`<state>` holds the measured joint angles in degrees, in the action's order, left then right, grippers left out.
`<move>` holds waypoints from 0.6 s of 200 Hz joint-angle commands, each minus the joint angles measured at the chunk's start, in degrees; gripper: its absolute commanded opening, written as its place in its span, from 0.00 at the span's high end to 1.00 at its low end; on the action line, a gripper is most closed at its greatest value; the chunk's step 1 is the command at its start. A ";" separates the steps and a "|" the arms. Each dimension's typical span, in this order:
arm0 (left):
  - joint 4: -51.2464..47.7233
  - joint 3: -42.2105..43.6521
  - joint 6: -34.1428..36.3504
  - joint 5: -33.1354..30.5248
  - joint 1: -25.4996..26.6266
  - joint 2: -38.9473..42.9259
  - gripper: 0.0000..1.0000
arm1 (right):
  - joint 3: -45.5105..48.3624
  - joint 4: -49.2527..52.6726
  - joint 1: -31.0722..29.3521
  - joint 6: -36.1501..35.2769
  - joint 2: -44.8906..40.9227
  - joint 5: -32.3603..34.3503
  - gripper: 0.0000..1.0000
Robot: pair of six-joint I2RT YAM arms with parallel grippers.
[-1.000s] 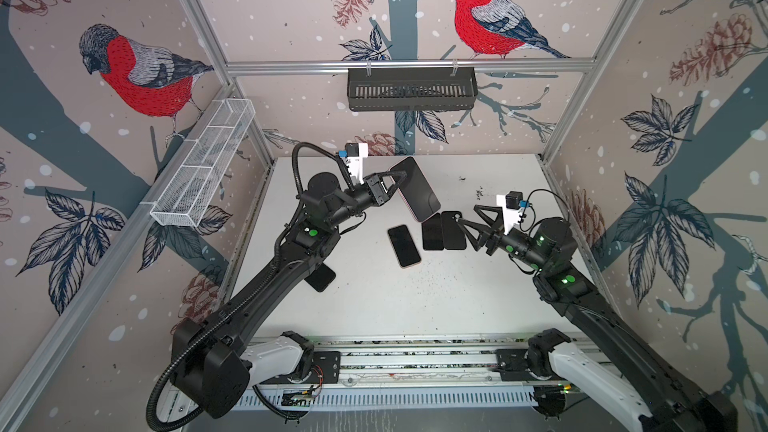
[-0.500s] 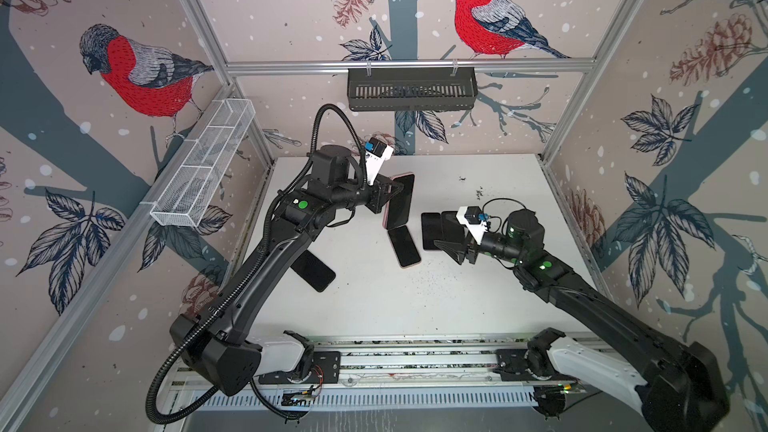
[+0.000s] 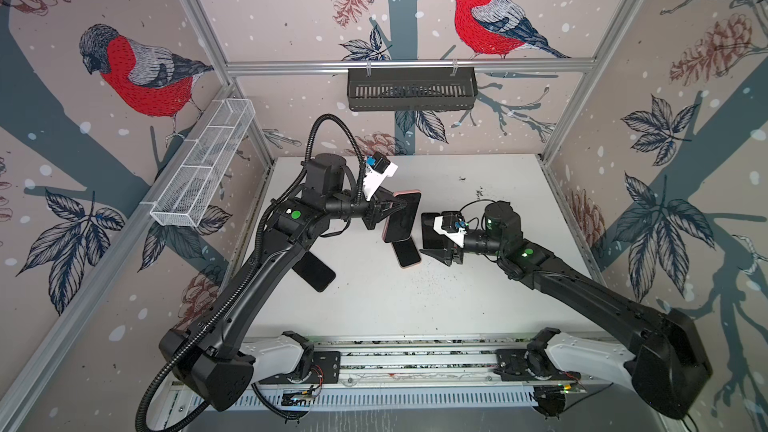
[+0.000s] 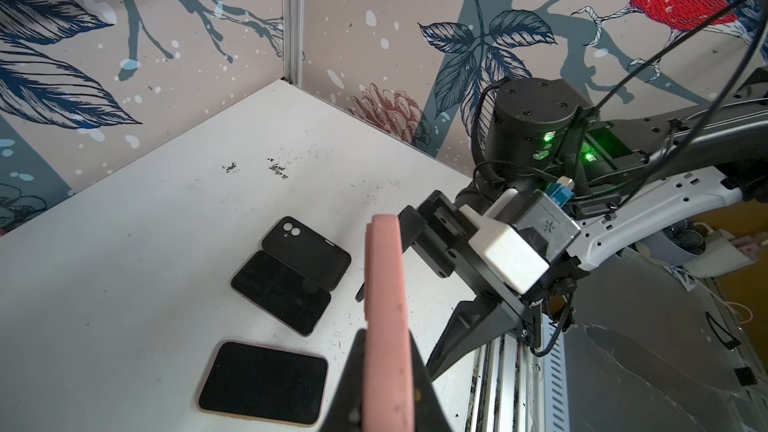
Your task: Take the phone out of the phone case
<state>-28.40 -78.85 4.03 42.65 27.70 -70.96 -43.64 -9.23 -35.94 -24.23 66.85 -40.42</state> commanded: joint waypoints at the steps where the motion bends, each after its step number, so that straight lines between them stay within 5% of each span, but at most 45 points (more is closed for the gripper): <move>1: 4.83 0.70 0.42 4.29 0.07 0.86 1.00 | -1.11 -0.57 -0.67 -2.06 0.88 -2.55 0.24; 120: 9.84 3.71 -2.36 7.07 0.18 1.61 1.00 | -3.64 0.28 -2.55 -3.29 4.69 -4.85 0.45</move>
<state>-22.96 -75.26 2.48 47.79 27.77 -69.71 -46.63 -8.82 -38.30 -27.22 71.31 -44.03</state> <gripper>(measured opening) 0.124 0.560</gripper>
